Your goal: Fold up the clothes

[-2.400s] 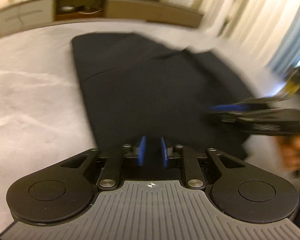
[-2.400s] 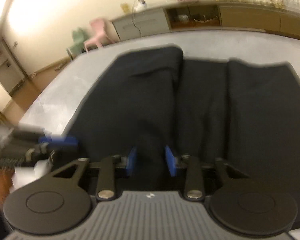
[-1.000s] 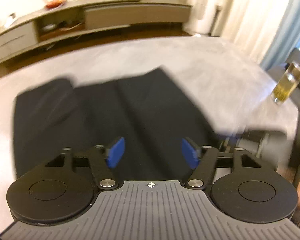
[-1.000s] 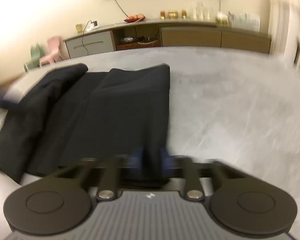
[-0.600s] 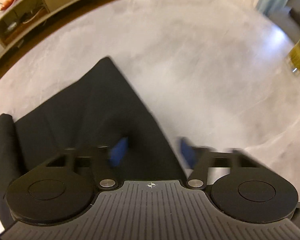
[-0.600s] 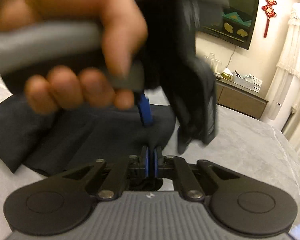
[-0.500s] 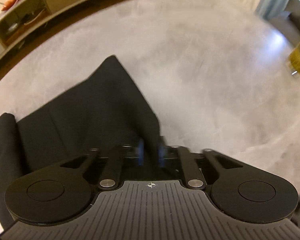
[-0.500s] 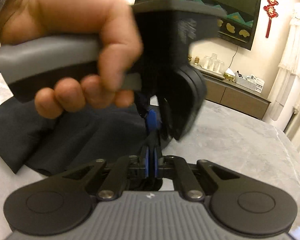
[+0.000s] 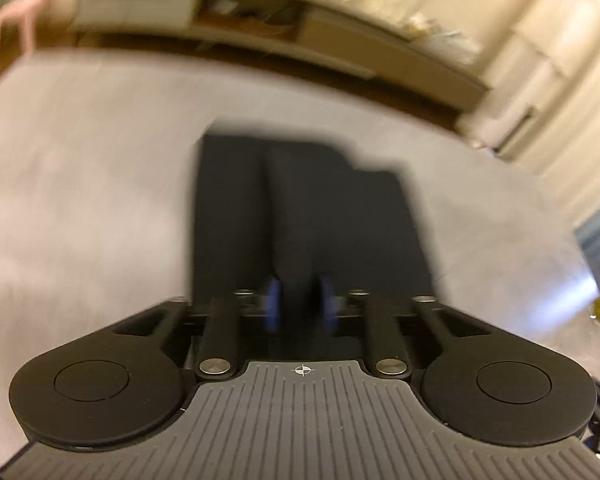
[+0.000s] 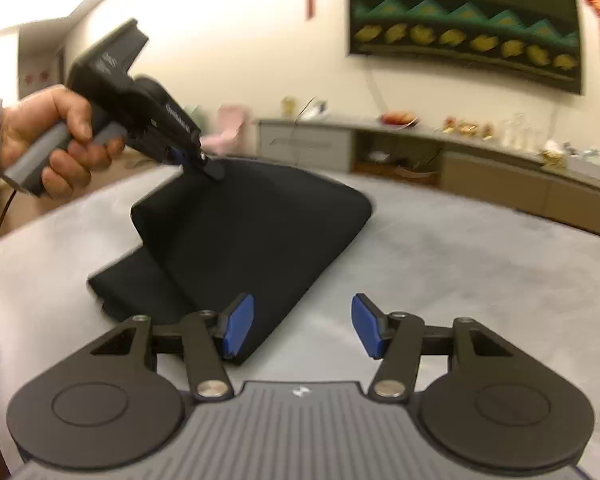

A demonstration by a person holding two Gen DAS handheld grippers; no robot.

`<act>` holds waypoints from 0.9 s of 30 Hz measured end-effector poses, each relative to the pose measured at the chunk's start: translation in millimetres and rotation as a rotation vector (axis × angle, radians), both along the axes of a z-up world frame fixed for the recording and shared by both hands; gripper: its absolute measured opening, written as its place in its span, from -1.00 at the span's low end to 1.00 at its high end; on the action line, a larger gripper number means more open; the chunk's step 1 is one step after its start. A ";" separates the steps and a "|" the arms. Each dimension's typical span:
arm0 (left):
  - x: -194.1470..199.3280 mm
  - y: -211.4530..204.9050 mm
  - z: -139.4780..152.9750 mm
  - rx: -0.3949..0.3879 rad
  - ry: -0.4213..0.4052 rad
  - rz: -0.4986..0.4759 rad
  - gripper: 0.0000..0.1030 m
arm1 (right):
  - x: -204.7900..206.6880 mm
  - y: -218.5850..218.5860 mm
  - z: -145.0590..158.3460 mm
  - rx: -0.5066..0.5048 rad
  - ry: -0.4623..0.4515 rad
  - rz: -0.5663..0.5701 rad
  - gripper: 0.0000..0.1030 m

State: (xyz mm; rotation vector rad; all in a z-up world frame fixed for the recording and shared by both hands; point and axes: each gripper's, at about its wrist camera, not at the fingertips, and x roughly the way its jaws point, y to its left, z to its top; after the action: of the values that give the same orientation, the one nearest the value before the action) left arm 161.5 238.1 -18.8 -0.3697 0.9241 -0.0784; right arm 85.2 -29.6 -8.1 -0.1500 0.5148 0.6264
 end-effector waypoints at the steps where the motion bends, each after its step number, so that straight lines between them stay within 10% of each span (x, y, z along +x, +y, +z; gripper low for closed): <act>1: -8.7 4.5 -6.2 -0.002 -0.008 0.026 -0.37 | -3.0 11.4 0.1 -0.008 -0.013 0.031 0.05; 9: -55.7 -28.3 -20.9 -0.077 -0.060 0.022 -0.28 | 9.3 79.1 -21.1 -0.213 -0.043 0.158 -0.07; 18: -97.9 -144.1 2.2 -0.120 -0.137 -0.473 -0.33 | 88.1 -48.3 7.3 -0.273 0.125 -0.406 -0.17; 23: -88.2 -84.3 11.7 -0.102 -0.142 -0.301 -0.35 | 44.0 -21.2 36.6 -0.122 0.078 -0.231 -0.18; 27: -69.1 -49.9 2.4 -0.178 -0.122 -0.191 -0.35 | 29.6 16.7 36.2 -0.188 0.004 -0.086 -0.07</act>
State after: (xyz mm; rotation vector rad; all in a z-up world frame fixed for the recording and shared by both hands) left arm 92.3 188.3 -16.4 -0.4363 0.8322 -0.3563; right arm 114.8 -12.9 28.1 -0.3026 0.5809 0.4943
